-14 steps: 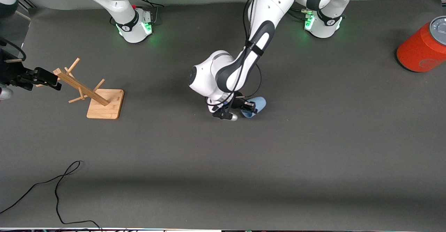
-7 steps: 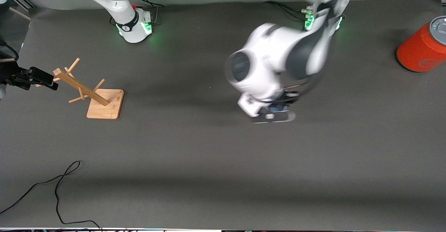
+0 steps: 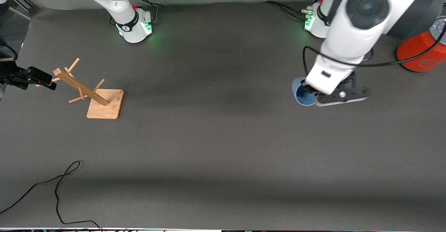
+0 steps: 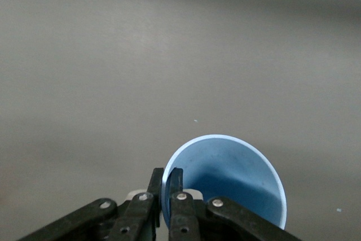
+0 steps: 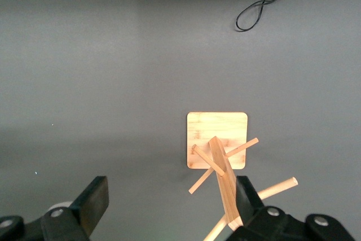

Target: Rotate and upright cup with both arms

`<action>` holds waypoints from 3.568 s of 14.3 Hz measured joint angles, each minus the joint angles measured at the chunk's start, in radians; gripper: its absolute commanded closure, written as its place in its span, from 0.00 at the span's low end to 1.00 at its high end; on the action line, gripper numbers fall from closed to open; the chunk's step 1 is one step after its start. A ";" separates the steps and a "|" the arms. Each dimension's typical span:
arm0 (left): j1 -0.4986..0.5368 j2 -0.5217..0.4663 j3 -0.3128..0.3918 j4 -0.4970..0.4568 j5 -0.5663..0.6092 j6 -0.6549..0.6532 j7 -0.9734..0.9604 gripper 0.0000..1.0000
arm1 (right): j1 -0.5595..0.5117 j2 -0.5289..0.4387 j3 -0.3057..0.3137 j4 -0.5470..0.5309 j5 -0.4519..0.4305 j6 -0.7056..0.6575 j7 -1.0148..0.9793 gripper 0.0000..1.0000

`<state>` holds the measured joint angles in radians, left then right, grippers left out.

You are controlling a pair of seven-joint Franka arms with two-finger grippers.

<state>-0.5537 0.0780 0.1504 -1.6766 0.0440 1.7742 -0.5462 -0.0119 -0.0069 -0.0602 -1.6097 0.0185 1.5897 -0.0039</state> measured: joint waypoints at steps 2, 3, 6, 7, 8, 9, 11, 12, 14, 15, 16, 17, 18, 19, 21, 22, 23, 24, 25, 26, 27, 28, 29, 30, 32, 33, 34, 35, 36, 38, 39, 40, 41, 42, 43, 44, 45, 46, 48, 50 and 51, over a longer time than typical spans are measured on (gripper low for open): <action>0.002 -0.057 0.000 -0.155 -0.014 0.143 -0.014 1.00 | 0.001 0.000 0.001 0.000 0.000 0.000 -0.001 0.00; 0.002 -0.063 -0.002 -0.213 -0.017 0.219 -0.033 1.00 | 0.002 0.000 0.001 0.000 0.000 0.000 -0.001 0.00; 0.001 -0.019 -0.011 -0.349 -0.019 0.489 -0.101 1.00 | 0.002 0.000 0.002 -0.001 0.000 0.000 -0.001 0.00; -0.001 0.010 -0.014 -0.375 -0.019 0.565 -0.136 1.00 | 0.002 0.000 0.002 -0.001 0.000 0.000 -0.001 0.00; -0.008 0.044 -0.018 -0.389 -0.015 0.627 -0.170 1.00 | 0.002 0.000 0.002 -0.001 0.000 0.000 -0.001 0.00; -0.018 0.079 -0.021 -0.394 0.000 0.678 -0.210 1.00 | 0.002 0.000 0.002 -0.001 -0.001 0.000 -0.001 0.00; -0.045 0.139 -0.024 -0.395 0.121 0.740 -0.352 1.00 | 0.002 0.000 0.002 -0.001 -0.001 0.000 -0.001 0.00; -0.057 0.159 -0.025 -0.394 0.226 0.756 -0.459 1.00 | 0.002 0.000 0.002 -0.001 -0.001 0.000 -0.001 0.00; -0.077 0.180 -0.028 -0.394 0.441 0.761 -0.689 1.00 | 0.002 0.000 0.002 -0.001 -0.001 0.000 -0.001 0.00; -0.094 0.186 -0.029 -0.394 0.515 0.761 -0.786 1.00 | 0.003 -0.001 0.002 0.000 -0.001 0.000 -0.001 0.00; -0.115 0.193 -0.030 -0.395 0.570 0.761 -0.868 1.00 | 0.003 -0.001 0.003 0.001 -0.001 0.000 -0.001 0.00; -0.137 0.202 -0.030 -0.395 0.621 0.760 -0.944 1.00 | 0.003 -0.001 0.003 0.001 -0.001 0.000 -0.001 0.00; -0.159 0.211 -0.031 -0.395 0.677 0.759 -1.026 1.00 | 0.003 -0.001 0.003 0.001 -0.001 0.000 -0.001 0.00; -0.176 0.223 -0.031 -0.395 0.737 0.757 -1.109 1.00 | 0.003 -0.001 0.003 0.001 -0.001 0.000 -0.001 0.00; -0.203 0.254 -0.032 -0.396 0.841 0.753 -1.254 1.00 | 0.003 -0.001 0.003 0.001 -0.001 0.000 -0.001 0.00; -0.212 0.272 -0.032 -0.396 0.870 0.753 -1.303 1.00 | 0.003 -0.001 0.003 0.001 -0.001 0.000 -0.001 0.00; -0.216 0.286 -0.032 -0.395 0.883 0.753 -1.331 1.00 | 0.003 -0.001 0.003 0.001 -0.001 0.000 -0.001 0.00; -0.219 0.298 -0.032 -0.395 0.887 0.753 -1.344 1.00 | 0.003 -0.001 0.003 0.001 -0.001 0.000 -0.001 0.00; -0.224 0.309 -0.031 -0.395 0.887 0.754 -1.357 1.00 | 0.003 -0.001 0.003 0.001 -0.001 0.000 -0.001 0.00; -0.234 0.319 -0.031 -0.394 0.887 0.754 -1.375 0.81 | 0.003 -0.001 0.003 0.001 -0.001 0.000 -0.001 0.00; -0.244 0.328 -0.032 -0.393 0.888 0.754 -1.390 0.53 | 0.003 -0.001 0.003 0.001 -0.001 0.000 -0.001 0.00; -0.251 0.332 -0.032 -0.392 0.888 0.754 -1.399 0.11 | 0.003 -0.001 0.003 0.001 -0.001 0.000 -0.001 0.00; -0.253 0.332 -0.031 -0.390 0.889 0.754 -1.403 0.00 | 0.003 -0.001 0.003 0.001 -0.001 0.000 -0.001 0.00; -0.253 0.332 -0.029 -0.385 0.889 0.754 -1.403 0.00 | 0.003 -0.001 0.003 0.001 -0.001 0.000 -0.001 0.00; -0.249 0.323 -0.021 -0.363 0.883 0.753 -1.395 0.00 | 0.003 -0.001 0.003 0.001 -0.001 0.000 -0.001 0.00; -0.238 0.309 -0.018 -0.352 0.857 0.752 -1.365 0.00 | 0.003 -0.001 0.003 0.001 -0.001 0.000 -0.001 0.00; -0.223 0.287 -0.016 -0.344 0.794 0.751 -1.289 0.00 | 0.003 -0.001 0.003 0.001 -0.001 0.000 -0.001 0.00; -0.206 0.261 -0.014 -0.335 0.704 0.744 -1.181 0.00 | 0.003 -0.001 0.003 0.001 -0.001 0.000 -0.001 0.00; -0.186 0.233 -0.011 -0.316 0.597 0.707 -1.043 0.00 | 0.003 -0.001 0.003 0.001 -0.001 0.000 -0.001 0.00; -0.125 0.182 -0.008 -0.235 0.415 0.563 -0.767 0.00 | 0.003 -0.001 0.003 0.001 -0.001 0.000 -0.001 0.00; -0.088 0.165 -0.007 -0.175 0.329 0.486 -0.627 0.00 | 0.003 -0.001 0.003 0.001 -0.001 0.000 -0.001 0.00; -0.049 0.154 -0.004 -0.112 0.256 0.416 -0.488 0.00 | 0.003 -0.001 0.003 0.001 -0.001 0.000 -0.001 0.00; -0.011 0.148 -0.003 -0.055 0.206 0.350 -0.377 0.00 | 0.003 -0.001 0.003 0.001 -0.001 0.000 -0.001 0.00; 0.028 0.145 -0.002 -0.004 0.163 0.280 -0.285 0.00 | 0.004 -0.001 0.003 0.001 -0.001 0.000 -0.001 0.00; 0.064 0.145 -0.002 0.042 0.115 0.210 -0.201 0.00 | 0.004 -0.001 0.003 0.001 -0.001 0.000 -0.001 0.00; 0.100 0.145 -0.002 0.085 0.068 0.133 -0.120 0.00 | 0.004 -0.001 0.004 0.001 -0.001 0.000 -0.001 0.00; 0.133 0.145 -0.002 0.123 0.036 0.054 -0.053 0.00 | 0.005 -0.001 0.004 0.001 -0.001 0.000 -0.001 0.00; 0.164 0.142 -0.002 0.152 0.021 -0.013 0.000 0.00 | 0.005 -0.001 0.004 0.001 -0.001 0.000 -0.001 0.00; 0.221 0.119 -0.002 0.173 0.008 -0.099 0.106 0.00 | 0.005 -0.001 0.004 0.001 -0.001 0.000 -0.001 0.00; 0.276 0.073 -0.001 0.157 0.000 -0.150 0.209 0.00 | 0.005 -0.001 0.004 0.001 -0.001 0.001 -0.001 0.00; 0.311 0.046 -0.003 0.140 -0.009 -0.167 0.258 0.00 | 0.005 0.000 0.004 0.001 -0.001 0.001 -0.001 0.00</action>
<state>-0.2422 0.1241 0.1473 -1.5363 0.0353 1.6076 -0.2886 -0.0067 -0.0074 -0.0565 -1.6089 0.0177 1.5902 -0.0050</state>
